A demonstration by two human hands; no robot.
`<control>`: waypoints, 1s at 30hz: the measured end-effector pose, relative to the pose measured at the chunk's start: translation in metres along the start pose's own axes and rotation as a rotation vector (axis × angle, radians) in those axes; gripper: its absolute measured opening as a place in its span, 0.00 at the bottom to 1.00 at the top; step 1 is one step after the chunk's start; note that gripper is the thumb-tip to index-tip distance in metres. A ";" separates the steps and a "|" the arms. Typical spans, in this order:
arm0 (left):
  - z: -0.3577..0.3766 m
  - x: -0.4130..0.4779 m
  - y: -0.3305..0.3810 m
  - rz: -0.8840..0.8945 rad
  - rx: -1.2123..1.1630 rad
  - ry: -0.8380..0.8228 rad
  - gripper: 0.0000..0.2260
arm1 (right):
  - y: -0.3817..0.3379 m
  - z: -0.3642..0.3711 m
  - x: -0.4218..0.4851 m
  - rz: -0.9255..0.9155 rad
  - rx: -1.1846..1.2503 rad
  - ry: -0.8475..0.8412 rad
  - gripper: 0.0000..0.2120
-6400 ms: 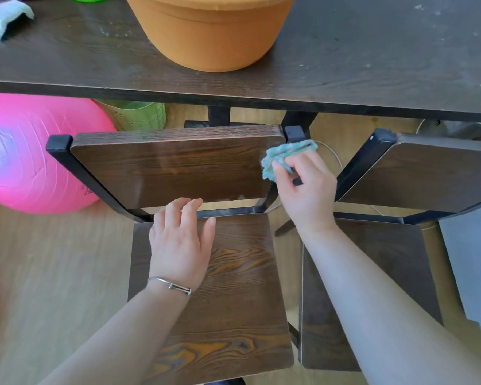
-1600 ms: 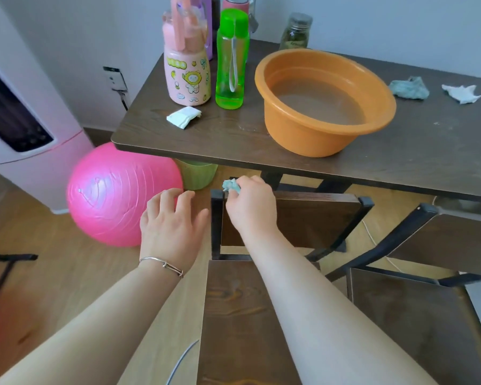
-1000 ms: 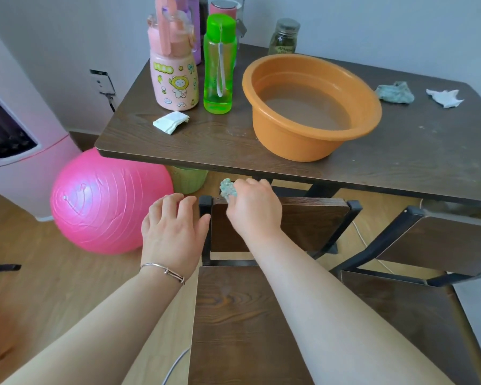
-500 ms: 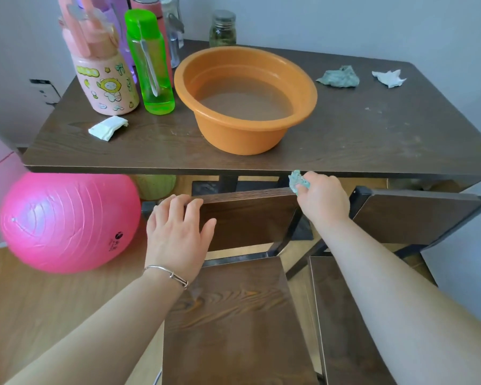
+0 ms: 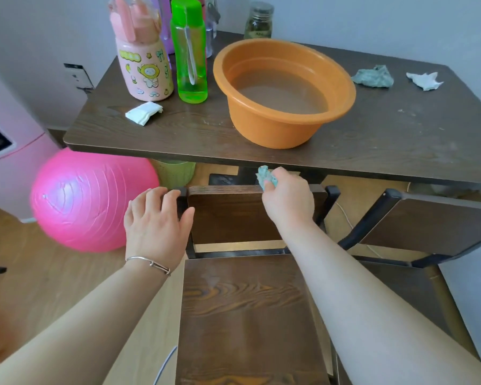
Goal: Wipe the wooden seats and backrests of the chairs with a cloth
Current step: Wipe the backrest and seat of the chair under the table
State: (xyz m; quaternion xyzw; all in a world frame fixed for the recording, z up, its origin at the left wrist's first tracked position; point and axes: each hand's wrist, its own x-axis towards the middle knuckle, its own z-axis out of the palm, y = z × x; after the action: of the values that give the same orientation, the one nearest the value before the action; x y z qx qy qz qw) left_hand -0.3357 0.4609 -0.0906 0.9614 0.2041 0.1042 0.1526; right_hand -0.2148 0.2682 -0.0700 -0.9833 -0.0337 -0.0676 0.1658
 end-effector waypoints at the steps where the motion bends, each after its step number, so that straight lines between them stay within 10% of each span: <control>1: -0.002 -0.001 -0.005 -0.013 -0.002 -0.001 0.21 | -0.019 0.007 -0.005 -0.049 -0.005 -0.020 0.14; 16: 0.021 -0.038 -0.059 -0.071 0.012 -0.049 0.21 | -0.076 0.089 -0.078 -0.503 0.211 0.129 0.12; 30: 0.114 -0.072 -0.046 -0.095 0.001 -0.290 0.22 | 0.054 0.124 -0.083 -0.051 0.311 0.202 0.15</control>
State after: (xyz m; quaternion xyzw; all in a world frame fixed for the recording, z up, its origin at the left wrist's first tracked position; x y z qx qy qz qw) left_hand -0.3865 0.4415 -0.2224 0.9557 0.2251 -0.0432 0.1846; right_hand -0.2768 0.2550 -0.2150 -0.9328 -0.0517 -0.1641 0.3167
